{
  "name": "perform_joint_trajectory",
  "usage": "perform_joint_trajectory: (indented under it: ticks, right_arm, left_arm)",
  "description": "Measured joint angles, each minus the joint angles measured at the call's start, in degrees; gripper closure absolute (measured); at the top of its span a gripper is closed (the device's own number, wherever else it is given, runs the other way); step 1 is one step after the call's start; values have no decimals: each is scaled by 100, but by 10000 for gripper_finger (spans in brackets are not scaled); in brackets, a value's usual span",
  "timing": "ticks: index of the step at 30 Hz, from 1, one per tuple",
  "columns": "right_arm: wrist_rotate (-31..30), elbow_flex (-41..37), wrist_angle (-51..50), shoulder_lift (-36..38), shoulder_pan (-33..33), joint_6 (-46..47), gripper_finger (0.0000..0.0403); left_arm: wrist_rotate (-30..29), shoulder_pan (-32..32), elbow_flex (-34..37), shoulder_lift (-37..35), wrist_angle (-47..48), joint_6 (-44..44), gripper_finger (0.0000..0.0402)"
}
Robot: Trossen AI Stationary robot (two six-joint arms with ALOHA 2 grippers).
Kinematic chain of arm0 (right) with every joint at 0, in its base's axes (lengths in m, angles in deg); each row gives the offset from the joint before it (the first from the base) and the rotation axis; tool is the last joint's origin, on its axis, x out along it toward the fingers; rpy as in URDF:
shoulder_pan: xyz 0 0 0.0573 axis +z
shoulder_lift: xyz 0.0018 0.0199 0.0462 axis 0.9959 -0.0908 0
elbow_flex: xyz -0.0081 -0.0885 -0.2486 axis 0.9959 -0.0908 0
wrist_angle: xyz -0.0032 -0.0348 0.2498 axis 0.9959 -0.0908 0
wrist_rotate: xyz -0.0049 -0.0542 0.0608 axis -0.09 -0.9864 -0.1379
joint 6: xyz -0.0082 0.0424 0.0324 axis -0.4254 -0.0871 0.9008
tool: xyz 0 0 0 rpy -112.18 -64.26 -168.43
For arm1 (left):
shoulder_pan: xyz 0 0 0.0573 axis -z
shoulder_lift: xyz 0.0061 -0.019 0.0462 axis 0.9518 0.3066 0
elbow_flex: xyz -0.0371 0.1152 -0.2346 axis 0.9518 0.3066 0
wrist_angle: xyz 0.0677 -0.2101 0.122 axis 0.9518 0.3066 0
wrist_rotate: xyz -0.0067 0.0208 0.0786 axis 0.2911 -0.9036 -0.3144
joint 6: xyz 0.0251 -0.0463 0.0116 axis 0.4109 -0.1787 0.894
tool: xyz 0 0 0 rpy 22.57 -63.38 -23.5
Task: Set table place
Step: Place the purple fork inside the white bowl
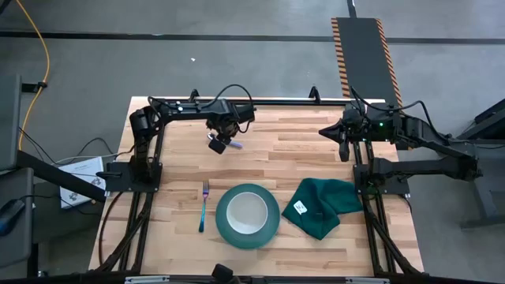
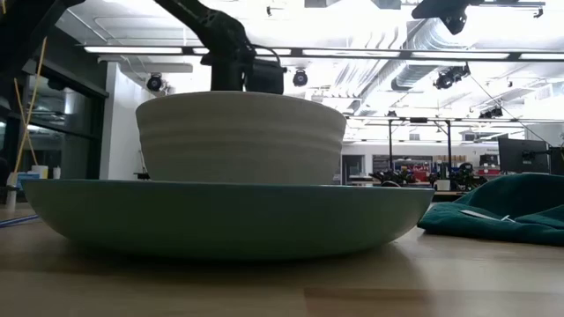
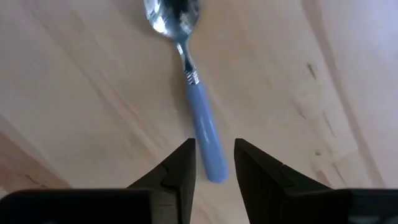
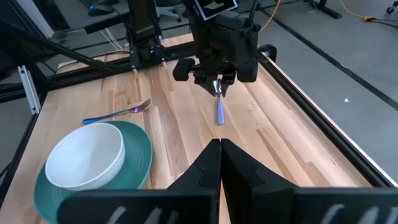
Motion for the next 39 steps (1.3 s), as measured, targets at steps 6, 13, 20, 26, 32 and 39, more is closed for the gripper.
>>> perform_joint_trajectory:
  ticks: [6,13,20,26,32,39]
  right_arm:
    - [-2,0,-29,-2,0,0,402]
    - [-46,0,-139,-2,0,77,402]
    - [-109,0,-171,-2,0,154,402]
    - [-184,0,-166,-2,0,199,402]
    - [-258,0,-168,-2,-2,219,402]
    - [-311,0,-162,-2,-2,245,402]
  left_arm:
    - [-112,-4,33,0,232,-148,300]
    - [-207,-112,142,-2,6,-125,300]
    - [300,-509,245,-37,-143,812,300]
    - [434,-649,246,-96,-139,933,300]
    - [450,-637,250,-96,-78,843,300]
    - [424,-637,250,-94,-29,680,300]
